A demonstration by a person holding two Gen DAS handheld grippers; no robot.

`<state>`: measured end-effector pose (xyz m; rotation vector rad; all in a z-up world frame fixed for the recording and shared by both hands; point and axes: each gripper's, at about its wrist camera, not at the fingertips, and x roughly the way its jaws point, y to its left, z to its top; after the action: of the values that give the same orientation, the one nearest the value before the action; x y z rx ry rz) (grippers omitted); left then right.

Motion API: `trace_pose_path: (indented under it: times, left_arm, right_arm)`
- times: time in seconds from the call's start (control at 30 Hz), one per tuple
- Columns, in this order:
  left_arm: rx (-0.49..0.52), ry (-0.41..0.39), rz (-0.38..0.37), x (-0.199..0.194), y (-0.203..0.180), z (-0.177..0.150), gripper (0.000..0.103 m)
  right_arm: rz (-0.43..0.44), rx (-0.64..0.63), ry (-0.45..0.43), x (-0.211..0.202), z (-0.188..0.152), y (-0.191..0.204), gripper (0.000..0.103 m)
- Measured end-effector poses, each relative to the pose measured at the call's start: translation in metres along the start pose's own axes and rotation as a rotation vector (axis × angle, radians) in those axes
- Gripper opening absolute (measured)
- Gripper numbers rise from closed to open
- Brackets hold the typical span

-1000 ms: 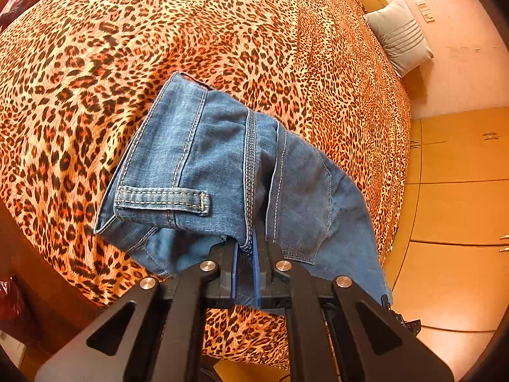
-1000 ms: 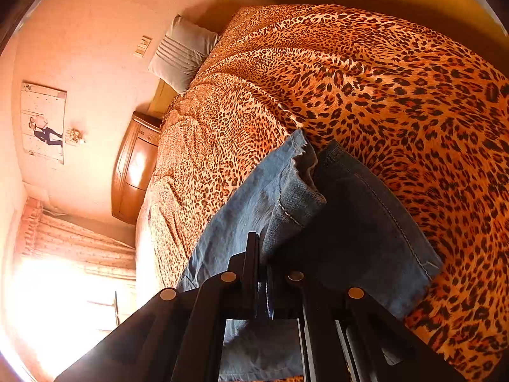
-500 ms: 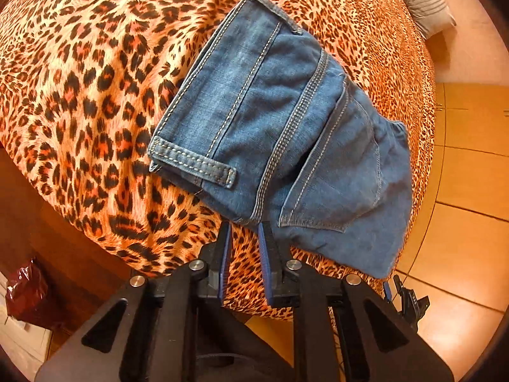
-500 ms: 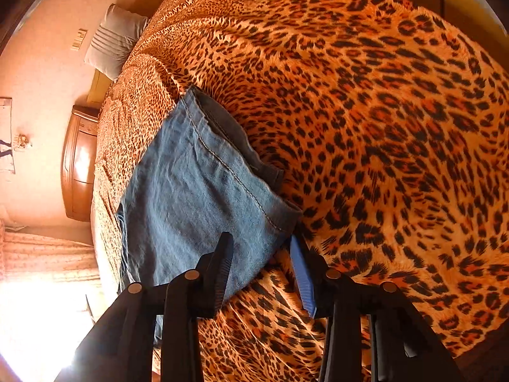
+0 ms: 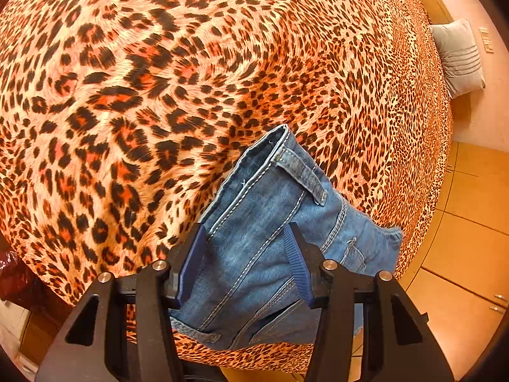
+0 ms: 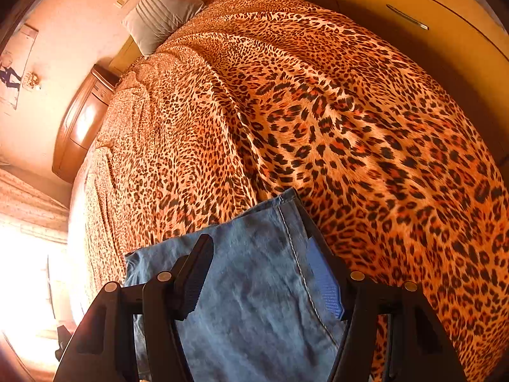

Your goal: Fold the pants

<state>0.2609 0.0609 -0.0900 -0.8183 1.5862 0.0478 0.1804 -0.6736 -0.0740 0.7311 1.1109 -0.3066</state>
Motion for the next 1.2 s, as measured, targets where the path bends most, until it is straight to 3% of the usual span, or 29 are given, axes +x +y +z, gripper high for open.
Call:
trace_pose_path:
  times: [0.07,0.13,0.17,0.2,0.3,0.4,0.5,0.6,0.63,0.67,0.73,0.87,1.0,1.03,1.07,1.1,1.13,1.2]
  left_arm:
    - [0.015,0.016,-0.010,0.008,-0.010,0.001,0.049]
    - [0.048,0.029,-0.004,0.011,-0.023,-0.003,0.049]
    - [0.067,0.025,-0.002,0.011,-0.028,-0.005,0.049]
    - [0.086,0.010,0.005,0.011,-0.036,-0.006,0.049]
    - [0.136,-0.039,0.091,0.019,-0.048,-0.004,0.049]
    - [0.159,-0.040,0.158,0.034,-0.054,0.002,0.049]
    - [0.175,-0.042,0.138,0.021,-0.055,-0.001,0.049]
    - [0.193,-0.073,0.074,0.001,-0.059,-0.002,0.049]
    - [0.193,-0.081,0.056,-0.003,-0.059,0.000,0.049]
    - [0.186,-0.081,0.040,-0.005,-0.058,0.002,0.049]
    - [0.149,-0.066,0.030,-0.002,-0.054,0.010,0.049]
    - [0.074,0.004,-0.026,0.011,-0.040,0.008,0.049]
    - [0.122,0.022,-0.008,0.019,-0.045,-0.007,0.049]
    - [0.132,0.023,0.018,0.022,-0.046,-0.008,0.049]
    - [0.139,0.020,0.041,0.027,-0.049,-0.007,0.049]
    - [0.148,0.014,0.060,0.028,-0.050,-0.006,0.049]
    - [0.153,0.007,0.084,0.029,-0.052,-0.006,0.049]
    - [0.164,0.006,0.091,0.023,-0.050,-0.008,0.049]
  right_arm:
    - [-0.071,-0.001,0.038,0.023,0.009,0.000,0.063]
    - [-0.066,-0.019,0.073,0.039,0.013,0.001,0.060]
    - [-0.046,-0.064,0.083,0.043,0.014,0.007,0.025]
    - [-0.067,-0.130,0.075,0.041,0.015,0.018,0.011]
    - [-0.073,-0.200,-0.027,0.023,0.026,0.030,0.012]
    - [-0.234,-0.175,0.036,0.045,0.035,0.011,0.011]
    - [-0.295,-0.137,0.008,0.037,0.032,0.000,0.014]
    - [-0.136,-0.166,-0.082,0.011,0.028,0.023,0.018]
    - [-0.081,-0.196,-0.083,0.009,0.026,0.039,0.026]
    - [-0.003,-0.228,-0.050,0.015,0.027,0.060,0.045]
    - [0.133,-0.308,0.051,0.036,0.019,0.111,0.066]
    - [0.212,-0.480,0.194,0.083,-0.014,0.205,0.065]
    - [0.087,-0.654,0.276,0.122,-0.046,0.258,0.065]
    - [0.062,-0.717,0.286,0.128,-0.054,0.267,0.062]
    - [0.017,-0.799,0.270,0.132,-0.062,0.276,0.034]
    - [-0.054,-0.849,0.250,0.136,-0.069,0.282,0.015]
    - [-0.106,-0.846,0.234,0.141,-0.069,0.284,0.009]
    - [-0.117,-0.755,0.204,0.137,-0.061,0.280,0.009]
